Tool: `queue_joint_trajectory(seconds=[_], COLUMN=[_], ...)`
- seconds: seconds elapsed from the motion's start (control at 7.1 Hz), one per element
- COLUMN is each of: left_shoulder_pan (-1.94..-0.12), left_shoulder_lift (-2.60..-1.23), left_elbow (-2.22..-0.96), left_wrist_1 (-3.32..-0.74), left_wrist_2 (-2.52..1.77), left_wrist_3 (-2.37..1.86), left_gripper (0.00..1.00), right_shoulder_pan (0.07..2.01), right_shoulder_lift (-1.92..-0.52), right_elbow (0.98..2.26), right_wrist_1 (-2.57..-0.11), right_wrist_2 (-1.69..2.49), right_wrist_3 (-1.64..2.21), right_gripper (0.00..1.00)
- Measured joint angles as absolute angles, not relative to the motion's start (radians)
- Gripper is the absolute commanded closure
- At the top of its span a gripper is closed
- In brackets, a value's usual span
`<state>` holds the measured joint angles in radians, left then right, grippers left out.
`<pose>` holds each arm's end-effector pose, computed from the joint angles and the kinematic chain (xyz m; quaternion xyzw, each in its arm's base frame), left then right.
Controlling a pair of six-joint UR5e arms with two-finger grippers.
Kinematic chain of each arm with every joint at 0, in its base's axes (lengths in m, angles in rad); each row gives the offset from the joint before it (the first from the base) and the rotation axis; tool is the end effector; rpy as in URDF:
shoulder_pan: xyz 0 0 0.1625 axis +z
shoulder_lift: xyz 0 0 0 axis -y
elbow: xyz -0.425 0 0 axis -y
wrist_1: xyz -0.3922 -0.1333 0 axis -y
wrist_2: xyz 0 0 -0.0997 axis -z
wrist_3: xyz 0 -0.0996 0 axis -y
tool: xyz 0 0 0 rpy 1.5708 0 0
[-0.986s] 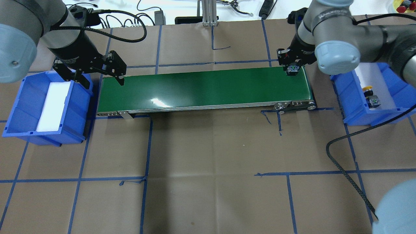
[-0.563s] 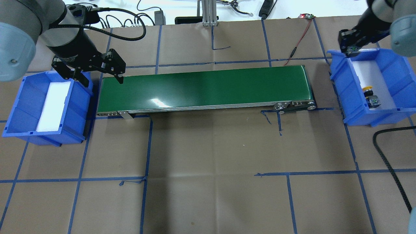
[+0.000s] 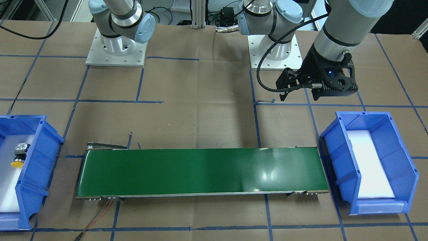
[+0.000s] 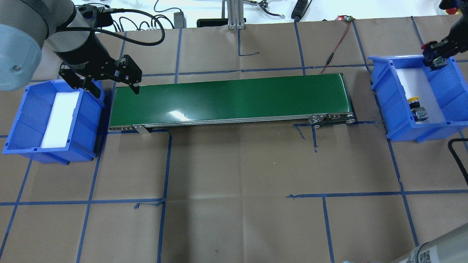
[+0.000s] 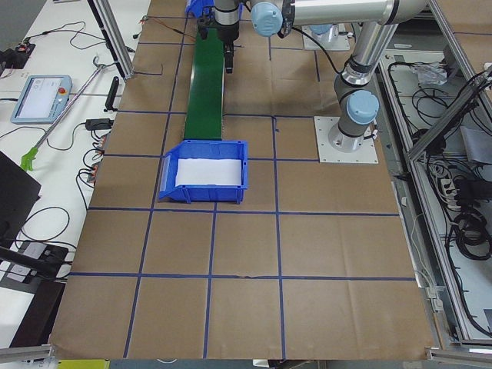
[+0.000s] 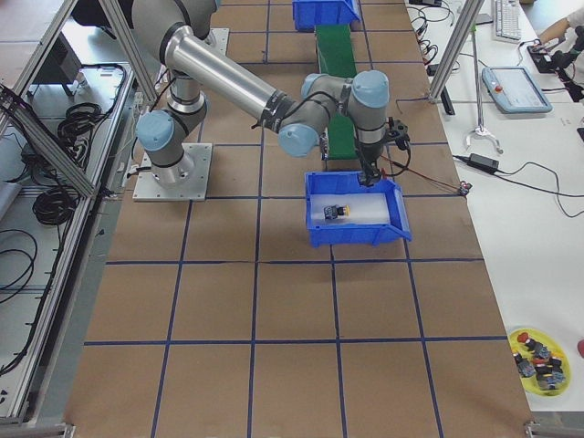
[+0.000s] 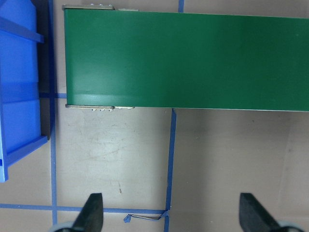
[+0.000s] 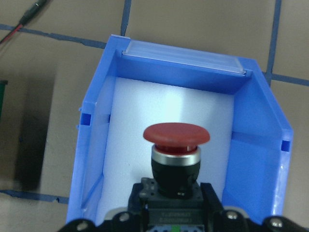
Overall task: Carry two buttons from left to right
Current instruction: 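Carry the red button with the right gripper into the blue bin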
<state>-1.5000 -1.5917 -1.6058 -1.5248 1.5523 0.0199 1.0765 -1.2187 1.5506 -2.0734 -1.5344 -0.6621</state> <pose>-0.0995 -0.5075 0.4649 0.0255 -0.9996 -0.0045 0.0095 -0.1795 -0.6218 0.3525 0.0850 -0.9926 0.0813 0.0314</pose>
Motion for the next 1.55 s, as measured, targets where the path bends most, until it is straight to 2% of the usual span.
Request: queue_joint_trajectory(seconds=[0.42,0.7,0.84,0.99,1.13,1.55], left_shoulder_pan=[-1.500,-1.501,-1.501,-1.501,-1.502,-1.502], left_shoulder_lift=[-1.591,-1.592,-1.594,-1.596,-1.599,-1.606], left_elbow=[-1.608,-1.607,-1.607,-1.606,-1.604,-1.600], left_wrist_1=[-1.523,-1.523,-1.522,-1.521,-1.520,-1.520], left_wrist_2=[1.552,1.562,1.568,1.570,1.569,1.562], left_wrist_3=[0.021,0.023,0.026,0.029,0.031,0.048], left_gripper=[0.01,0.01,0.00,0.00,0.00,0.00], right_shoulder_pan=[1.075,1.077,1.078,1.078,1.078,1.077], right_shoulder_lift=[-1.085,-1.043,-1.032,-1.024,-1.020,-1.014], right_elbow=[1.549,1.557,1.562,1.564,1.565,1.558], right_wrist_1=[-2.172,-2.180,-2.181,-2.182,-2.183,-2.184], right_wrist_2=[-1.532,-1.534,-1.535,-1.536,-1.535,-1.531], right_wrist_3=[-0.635,-0.607,-0.602,-0.601,-0.602,-0.600], right_gripper=[0.96,0.94,0.75,0.23,0.04,0.01])
